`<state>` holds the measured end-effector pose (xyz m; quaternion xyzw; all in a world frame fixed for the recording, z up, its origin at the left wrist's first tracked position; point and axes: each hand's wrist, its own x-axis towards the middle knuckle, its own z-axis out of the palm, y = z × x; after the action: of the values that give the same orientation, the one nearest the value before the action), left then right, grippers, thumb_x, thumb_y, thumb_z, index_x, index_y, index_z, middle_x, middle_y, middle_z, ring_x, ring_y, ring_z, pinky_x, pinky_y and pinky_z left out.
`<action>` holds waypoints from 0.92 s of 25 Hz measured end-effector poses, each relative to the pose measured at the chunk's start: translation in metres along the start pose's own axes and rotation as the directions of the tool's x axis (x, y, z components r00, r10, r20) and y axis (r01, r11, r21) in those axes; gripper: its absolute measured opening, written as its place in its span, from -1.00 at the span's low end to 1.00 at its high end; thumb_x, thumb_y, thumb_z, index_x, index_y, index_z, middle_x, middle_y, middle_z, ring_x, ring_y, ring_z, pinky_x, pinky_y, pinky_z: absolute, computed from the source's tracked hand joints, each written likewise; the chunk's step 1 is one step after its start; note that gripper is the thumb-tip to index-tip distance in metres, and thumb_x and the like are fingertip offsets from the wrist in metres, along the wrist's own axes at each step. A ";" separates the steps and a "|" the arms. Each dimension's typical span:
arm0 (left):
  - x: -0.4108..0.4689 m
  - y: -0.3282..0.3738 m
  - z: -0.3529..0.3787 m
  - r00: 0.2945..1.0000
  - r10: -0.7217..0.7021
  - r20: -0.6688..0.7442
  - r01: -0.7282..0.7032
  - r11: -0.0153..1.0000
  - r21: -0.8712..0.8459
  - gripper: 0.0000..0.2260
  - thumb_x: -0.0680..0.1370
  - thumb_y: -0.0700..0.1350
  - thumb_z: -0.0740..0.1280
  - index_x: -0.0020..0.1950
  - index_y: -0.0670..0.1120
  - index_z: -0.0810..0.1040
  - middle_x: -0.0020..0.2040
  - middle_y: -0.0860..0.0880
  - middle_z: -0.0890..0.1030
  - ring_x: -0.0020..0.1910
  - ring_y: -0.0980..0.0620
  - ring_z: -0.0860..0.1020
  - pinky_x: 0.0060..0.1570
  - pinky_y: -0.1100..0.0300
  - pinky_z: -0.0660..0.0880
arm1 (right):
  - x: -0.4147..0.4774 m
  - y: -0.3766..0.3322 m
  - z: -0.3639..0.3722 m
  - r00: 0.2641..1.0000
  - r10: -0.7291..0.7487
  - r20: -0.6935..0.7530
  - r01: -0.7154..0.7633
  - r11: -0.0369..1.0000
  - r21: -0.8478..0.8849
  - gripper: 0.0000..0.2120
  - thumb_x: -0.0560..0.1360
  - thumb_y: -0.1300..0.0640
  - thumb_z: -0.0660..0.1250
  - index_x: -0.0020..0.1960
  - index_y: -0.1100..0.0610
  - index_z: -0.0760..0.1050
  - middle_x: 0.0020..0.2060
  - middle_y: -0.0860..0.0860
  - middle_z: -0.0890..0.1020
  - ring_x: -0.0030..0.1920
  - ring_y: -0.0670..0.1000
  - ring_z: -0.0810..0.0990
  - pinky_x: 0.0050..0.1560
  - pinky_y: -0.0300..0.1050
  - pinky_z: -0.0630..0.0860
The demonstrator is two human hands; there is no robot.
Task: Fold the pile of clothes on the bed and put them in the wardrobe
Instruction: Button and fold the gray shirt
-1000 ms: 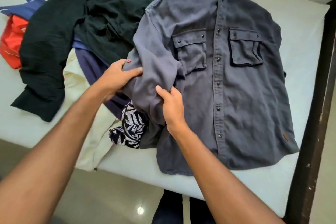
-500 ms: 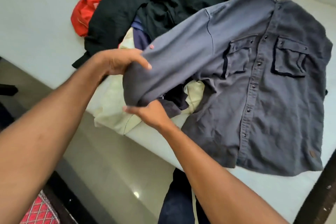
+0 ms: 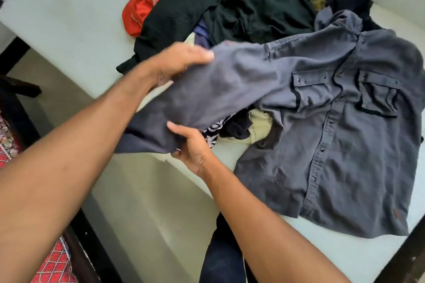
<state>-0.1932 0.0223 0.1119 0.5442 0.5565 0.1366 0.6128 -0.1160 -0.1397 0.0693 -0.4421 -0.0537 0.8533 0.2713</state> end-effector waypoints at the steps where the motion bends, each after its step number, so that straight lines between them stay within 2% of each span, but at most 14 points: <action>1: 0.000 -0.018 0.011 0.985 -0.143 0.101 0.127 0.981 0.144 -0.82 0.50 0.08 0.47 -0.11 -0.02 0.61 -0.26 0.11 0.64 -0.29 0.17 0.59 -0.28 0.26 0.50 | 0.000 0.006 -0.014 0.992 0.014 -0.122 -0.030 0.991 -0.130 -0.82 0.48 0.05 0.47 0.07 0.01 0.59 0.03 -0.05 0.68 -0.15 -0.08 0.58 -0.27 -0.21 0.44; 2: -0.003 -0.044 0.023 0.944 -0.291 0.157 0.221 0.908 0.355 -0.77 0.47 0.11 0.49 -0.06 -0.02 0.62 -0.23 0.11 0.66 -0.24 0.13 0.63 -0.26 0.23 0.53 | 0.002 0.009 -0.036 0.977 0.002 -0.211 -0.075 0.938 -0.339 -0.84 0.53 0.01 0.44 0.08 0.00 0.57 0.07 -0.02 0.68 -0.09 -0.04 0.61 -0.16 -0.13 0.54; 3: -0.006 -0.083 0.031 0.901 -0.406 0.154 0.261 0.790 0.554 -0.69 0.42 0.13 0.51 0.02 -0.04 0.63 -0.15 0.05 0.68 -0.15 0.05 0.66 -0.17 0.17 0.57 | -0.001 0.008 -0.060 0.967 -0.024 -0.253 -0.133 0.801 -0.584 -0.87 0.56 -0.05 0.42 -0.01 -0.01 0.55 0.04 0.00 0.68 -0.07 0.01 0.63 -0.06 -0.04 0.59; 4: -0.014 -0.117 0.040 0.878 -0.468 0.104 0.286 0.685 0.670 -0.62 0.37 0.13 0.50 0.07 -0.06 0.63 -0.07 -0.02 0.69 -0.07 -0.04 0.66 -0.09 0.11 0.58 | -0.004 0.004 -0.086 0.950 -0.094 -0.297 -0.194 0.567 -0.801 -0.78 0.54 -0.11 0.41 -0.15 0.00 0.52 -0.05 0.01 0.69 -0.09 0.05 0.65 0.00 0.00 0.61; 5: -0.025 -0.145 0.049 0.877 -0.480 0.032 0.330 0.650 0.684 -0.63 0.38 0.11 0.48 0.09 -0.05 0.62 -0.01 -0.05 0.69 -0.05 -0.06 0.64 -0.07 0.10 0.56 | -0.011 -0.005 -0.110 0.922 -0.196 -0.334 -0.255 0.344 -0.904 -0.66 0.51 -0.17 0.40 -0.27 0.05 0.50 -0.16 0.01 0.69 -0.12 0.09 0.67 0.02 0.01 0.63; 6: -0.035 -0.166 0.056 0.888 -0.459 -0.040 0.383 0.688 0.617 -0.68 0.42 0.07 0.47 0.10 -0.03 0.61 0.02 -0.04 0.68 -0.05 -0.05 0.63 -0.09 0.12 0.52 | -0.015 -0.020 -0.127 0.886 -0.315 -0.340 -0.285 0.207 -0.936 -0.62 0.49 -0.17 0.41 -0.31 0.11 0.52 -0.24 0.02 0.69 -0.14 0.11 0.68 0.01 0.01 0.63; 9: -0.055 -0.186 0.068 0.890 -0.382 -0.249 0.451 0.818 0.358 -0.84 0.52 -0.03 0.42 0.05 -0.06 0.61 -0.06 -0.03 0.65 -0.04 -0.07 0.62 -0.14 0.14 0.45 | -0.011 -0.066 -0.142 0.793 -0.607 -0.057 -0.053 0.024 -0.998 -0.85 0.44 0.12 0.43 0.00 0.02 0.68 -0.05 0.00 0.73 0.04 0.10 0.67 0.09 -0.03 0.57; 12: -0.059 -0.173 0.055 0.933 -0.331 -0.142 0.354 0.768 0.534 -0.79 0.43 0.04 0.45 -0.04 -0.04 0.58 -0.15 0.02 0.64 -0.11 -0.07 0.63 -0.13 0.08 0.55 | 0.022 -0.100 -0.115 0.865 -0.403 0.298 0.207 -0.254 -0.945 -0.27 0.33 0.35 0.28 0.47 -0.04 0.45 0.44 -0.05 0.50 0.39 0.05 0.49 0.23 -0.05 0.51; 14: -0.065 -0.167 0.042 0.915 -0.403 0.001 0.274 0.625 0.731 -0.58 0.31 0.17 0.50 0.08 0.05 0.53 -0.07 0.10 0.63 -0.07 -0.02 0.61 -0.02 0.06 0.56 | 0.046 -0.106 -0.089 0.944 -0.127 0.306 0.225 -0.432 -0.874 -0.19 0.38 0.34 0.26 0.59 -0.09 0.28 0.51 -0.05 0.40 0.46 0.07 0.42 0.25 -0.02 0.49; 16: -0.071 -0.172 0.031 0.864 -0.503 -0.010 0.251 0.415 0.874 -0.56 0.32 0.17 0.49 0.11 0.03 0.51 -0.06 0.09 0.62 -0.06 -0.02 0.60 0.01 0.06 0.51 | 0.065 -0.100 -0.074 0.978 0.062 0.201 0.194 -0.639 -0.744 -0.31 0.46 0.25 0.27 0.55 -0.12 0.32 0.40 -0.02 0.51 0.37 0.13 0.49 0.09 0.01 0.49; 17: -0.077 -0.175 0.027 0.850 -0.526 -0.030 0.264 0.378 0.887 -0.62 0.36 0.15 0.44 0.07 -0.01 0.53 -0.11 0.06 0.62 -0.10 -0.03 0.59 -0.02 0.06 0.48 | 0.072 -0.097 -0.072 0.983 0.072 0.169 0.172 -0.683 -0.710 -0.44 0.48 0.22 0.27 0.46 -0.09 0.43 0.30 0.00 0.56 0.29 0.15 0.53 0.00 0.00 0.45; 19: -0.091 -0.180 0.026 0.843 -0.537 -0.035 0.340 0.482 0.808 -0.67 0.35 0.15 0.34 -0.07 -0.07 0.55 -0.22 0.02 0.61 -0.22 -0.02 0.56 -0.15 0.10 0.40 | 0.074 -0.098 -0.069 0.979 -0.033 0.201 0.129 -0.663 -0.737 -0.66 0.48 0.21 0.28 0.21 0.00 0.61 0.11 0.04 0.61 0.14 0.16 0.57 -0.08 -0.02 0.39; 21: -0.109 -0.168 0.029 0.860 -0.505 -0.070 0.437 0.659 0.612 -0.75 0.37 0.07 0.34 -0.20 -0.11 0.49 -0.29 -0.01 0.58 -0.32 -0.02 0.51 -0.30 0.14 0.35 | 0.070 -0.107 -0.075 0.946 -0.216 0.243 0.115 -0.475 -0.873 -0.71 0.43 0.25 0.30 0.07 0.06 0.67 0.01 0.01 0.65 0.09 0.13 0.59 -0.07 -0.08 0.41; 23: -0.124 -0.142 0.046 0.885 -0.457 -0.085 0.431 0.737 0.522 -0.76 0.44 0.02 0.36 -0.25 -0.11 0.41 -0.30 -0.05 0.55 -0.35 -0.04 0.47 -0.34 0.12 0.35 | 0.051 -0.117 -0.086 0.893 -0.396 0.212 0.137 -0.210 -0.968 -0.70 0.43 0.27 0.30 0.06 0.04 0.70 -0.01 -0.08 0.64 0.11 0.01 0.60 0.05 -0.16 0.46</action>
<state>-0.2601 -0.1499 0.0515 0.5454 0.6705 -0.1843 0.4680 -0.0236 -0.0274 0.0189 -0.5406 -0.7426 0.3946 0.0255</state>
